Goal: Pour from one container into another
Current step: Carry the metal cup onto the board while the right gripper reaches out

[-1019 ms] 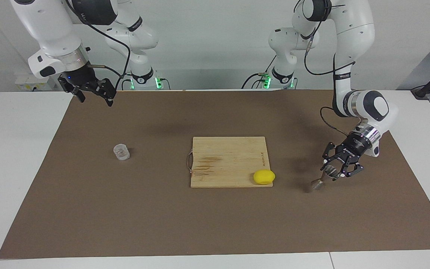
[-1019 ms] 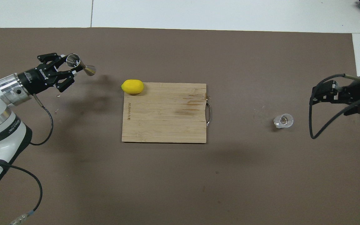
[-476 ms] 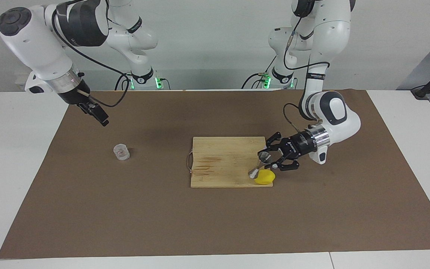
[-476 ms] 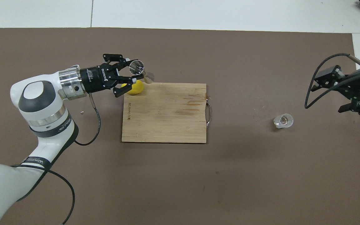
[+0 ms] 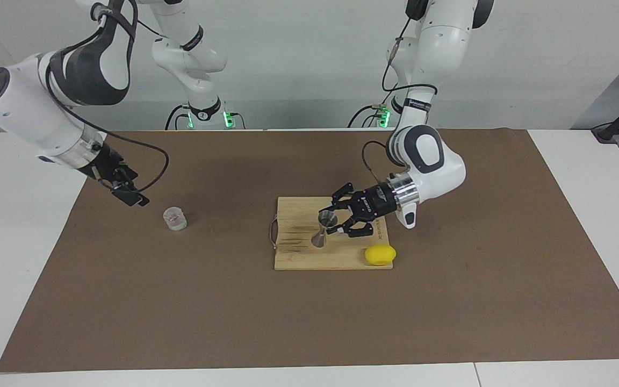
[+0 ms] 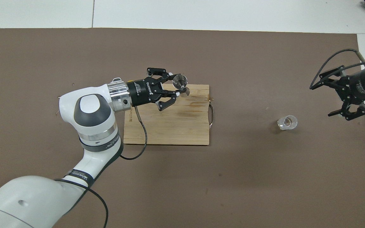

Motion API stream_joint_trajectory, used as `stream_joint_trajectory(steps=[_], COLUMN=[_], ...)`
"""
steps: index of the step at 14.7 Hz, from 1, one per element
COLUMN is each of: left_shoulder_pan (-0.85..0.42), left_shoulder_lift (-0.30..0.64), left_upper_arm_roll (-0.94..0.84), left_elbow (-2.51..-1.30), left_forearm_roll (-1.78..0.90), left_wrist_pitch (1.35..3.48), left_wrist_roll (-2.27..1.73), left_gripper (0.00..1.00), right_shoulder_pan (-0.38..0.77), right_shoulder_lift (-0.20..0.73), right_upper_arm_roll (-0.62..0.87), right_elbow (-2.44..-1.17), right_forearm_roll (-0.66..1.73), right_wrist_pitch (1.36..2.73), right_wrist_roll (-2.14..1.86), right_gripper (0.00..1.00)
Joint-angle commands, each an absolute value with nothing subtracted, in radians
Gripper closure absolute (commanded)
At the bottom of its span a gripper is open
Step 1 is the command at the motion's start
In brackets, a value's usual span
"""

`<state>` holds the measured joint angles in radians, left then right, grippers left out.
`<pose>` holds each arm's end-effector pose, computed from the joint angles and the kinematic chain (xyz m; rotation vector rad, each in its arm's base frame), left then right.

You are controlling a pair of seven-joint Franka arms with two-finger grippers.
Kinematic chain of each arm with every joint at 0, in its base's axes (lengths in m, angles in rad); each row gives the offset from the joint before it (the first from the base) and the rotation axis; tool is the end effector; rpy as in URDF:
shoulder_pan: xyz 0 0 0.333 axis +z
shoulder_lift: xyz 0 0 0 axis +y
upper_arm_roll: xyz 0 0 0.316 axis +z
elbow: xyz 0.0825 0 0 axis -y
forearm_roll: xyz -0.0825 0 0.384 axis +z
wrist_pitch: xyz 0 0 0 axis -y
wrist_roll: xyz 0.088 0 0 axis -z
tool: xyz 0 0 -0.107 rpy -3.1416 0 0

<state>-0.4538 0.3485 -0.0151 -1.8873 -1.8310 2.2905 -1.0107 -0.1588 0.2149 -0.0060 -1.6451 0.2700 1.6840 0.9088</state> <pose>0.5701 -0.3124 0.3501 1.1057 1.5994 -0.9858 0.6045 -0.0742 0.4763 -2.4806 1.5692 0.3829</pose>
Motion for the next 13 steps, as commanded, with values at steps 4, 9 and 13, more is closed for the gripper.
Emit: stream_joint_trajectory(steps=[4, 9, 13], left_shoulder_pan=[-0.528, -0.54, -0.557], left_shoulder_lift=[0.354, 0.376, 0.394], left_upper_arm_roll=[0.005, 0.006, 0.006], left_elbow=[-1.905, -1.905, -1.893], left_forearm_roll=[-1.879, -1.885, -1.896], left_wrist_pitch=[2.368, 2.422, 2.448], left_wrist_roll=[-1.02, -1.02, -1.019], left_gripper=[1.0, 1.0, 1.0], right_shoulder_pan=[-0.218, -0.255, -0.264], right_shoulder_lift=[0.235, 0.242, 0.245], right_upper_arm_roll=[0.002, 0.002, 0.002], right_elbow=[-1.776, -1.876, -1.939], right_forearm_roll=[0.409, 0.465, 0.521], right_wrist_pitch=[1.805, 1.897, 1.95], right_wrist_roll=[0.996, 0.991, 0.974], right_gripper=[0.0, 0.0, 0.0])
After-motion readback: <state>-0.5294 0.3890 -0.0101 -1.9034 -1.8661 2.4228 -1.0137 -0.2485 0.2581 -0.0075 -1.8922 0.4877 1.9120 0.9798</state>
